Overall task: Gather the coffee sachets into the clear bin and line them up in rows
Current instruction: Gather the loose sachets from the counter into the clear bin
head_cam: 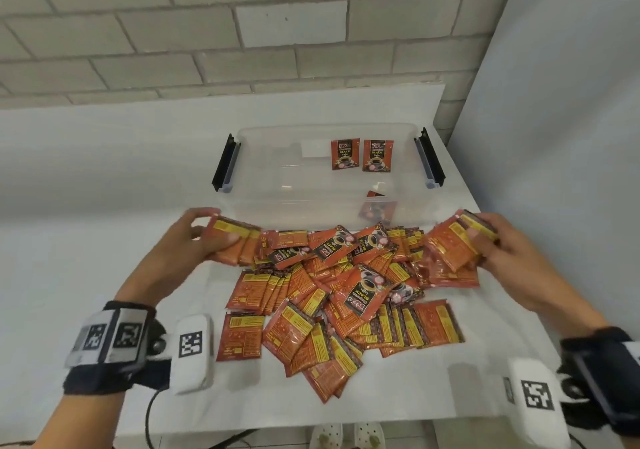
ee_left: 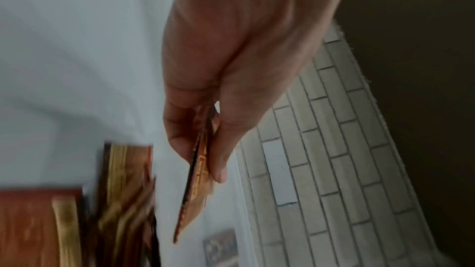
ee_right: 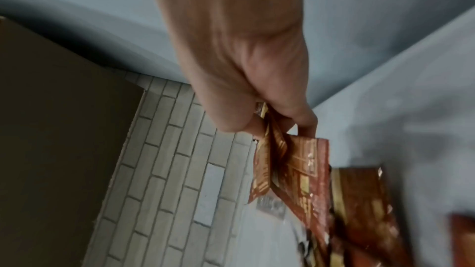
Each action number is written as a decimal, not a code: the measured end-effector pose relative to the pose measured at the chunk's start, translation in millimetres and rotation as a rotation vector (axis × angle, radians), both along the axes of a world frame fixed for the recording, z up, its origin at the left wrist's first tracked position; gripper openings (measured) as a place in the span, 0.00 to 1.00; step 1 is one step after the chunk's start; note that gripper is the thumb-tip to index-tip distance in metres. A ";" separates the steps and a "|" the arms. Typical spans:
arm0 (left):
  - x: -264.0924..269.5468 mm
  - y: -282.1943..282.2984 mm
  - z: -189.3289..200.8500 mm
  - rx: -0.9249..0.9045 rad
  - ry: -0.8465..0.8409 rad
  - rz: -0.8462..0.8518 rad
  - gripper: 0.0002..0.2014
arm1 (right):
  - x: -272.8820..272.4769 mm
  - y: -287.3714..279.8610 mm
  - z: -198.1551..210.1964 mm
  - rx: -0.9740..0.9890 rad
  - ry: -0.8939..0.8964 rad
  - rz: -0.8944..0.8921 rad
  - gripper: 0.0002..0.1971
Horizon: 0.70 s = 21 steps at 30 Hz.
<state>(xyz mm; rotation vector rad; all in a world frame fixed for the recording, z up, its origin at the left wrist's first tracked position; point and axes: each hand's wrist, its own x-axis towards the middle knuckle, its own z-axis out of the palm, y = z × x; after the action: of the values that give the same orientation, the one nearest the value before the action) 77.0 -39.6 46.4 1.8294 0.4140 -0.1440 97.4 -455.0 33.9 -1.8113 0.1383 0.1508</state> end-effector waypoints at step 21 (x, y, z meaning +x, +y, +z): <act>20.7 -53.5 -35.3 0.241 0.175 -0.237 0.10 | 19.4 41.1 0.0 -0.044 0.256 0.180 0.03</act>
<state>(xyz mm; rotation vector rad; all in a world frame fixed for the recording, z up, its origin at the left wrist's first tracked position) 97.7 -93.1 11.0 2.1092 0.3468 -0.4358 116.9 -413.8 33.9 -1.8422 0.1599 0.5115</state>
